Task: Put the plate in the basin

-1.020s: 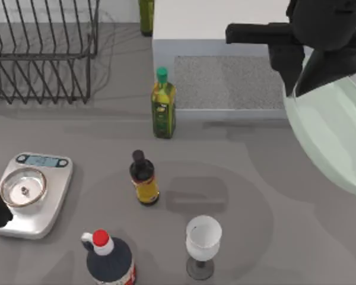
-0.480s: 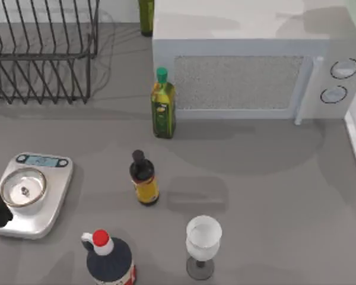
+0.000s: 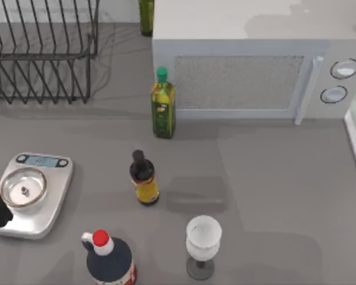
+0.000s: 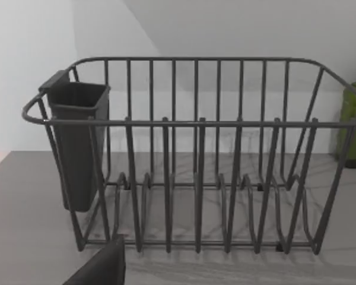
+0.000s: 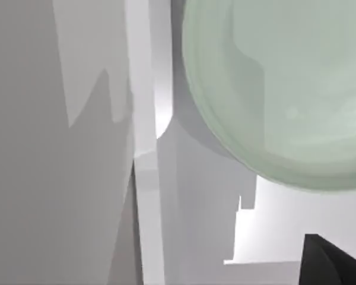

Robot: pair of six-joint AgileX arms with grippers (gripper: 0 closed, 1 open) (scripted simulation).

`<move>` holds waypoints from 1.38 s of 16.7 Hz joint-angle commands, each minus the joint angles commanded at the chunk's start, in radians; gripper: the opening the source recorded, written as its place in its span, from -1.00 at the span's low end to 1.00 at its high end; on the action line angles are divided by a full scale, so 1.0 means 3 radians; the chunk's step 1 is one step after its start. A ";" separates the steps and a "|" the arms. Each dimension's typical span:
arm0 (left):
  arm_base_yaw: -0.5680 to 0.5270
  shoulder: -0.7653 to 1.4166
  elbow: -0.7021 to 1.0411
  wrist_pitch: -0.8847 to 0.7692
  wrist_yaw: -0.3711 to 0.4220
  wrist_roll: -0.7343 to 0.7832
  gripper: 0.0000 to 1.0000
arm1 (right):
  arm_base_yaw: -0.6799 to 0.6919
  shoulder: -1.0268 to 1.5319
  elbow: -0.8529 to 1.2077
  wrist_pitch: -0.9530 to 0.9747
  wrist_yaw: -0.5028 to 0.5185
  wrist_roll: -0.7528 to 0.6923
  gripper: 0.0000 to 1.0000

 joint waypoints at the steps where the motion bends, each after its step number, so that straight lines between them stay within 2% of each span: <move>1: 0.0000 0.0000 0.0000 0.0000 0.0000 0.0000 1.00 | -0.0017 0.0092 0.0052 0.0051 -0.0030 -0.0091 -1.00; 7: 0.0000 0.0000 0.0000 0.0000 0.0000 0.0000 1.00 | -0.0024 0.0170 0.0098 0.0099 -0.0059 -0.0169 -1.00; 20: 0.0000 0.0000 0.0000 0.0000 0.0000 0.0000 1.00 | -0.0024 0.0170 0.0098 0.0099 -0.0059 -0.0169 0.96; 23: 0.0000 0.0000 0.0000 0.0000 0.0000 0.0000 1.00 | -0.0024 0.0170 0.0098 0.0099 -0.0059 -0.0169 1.00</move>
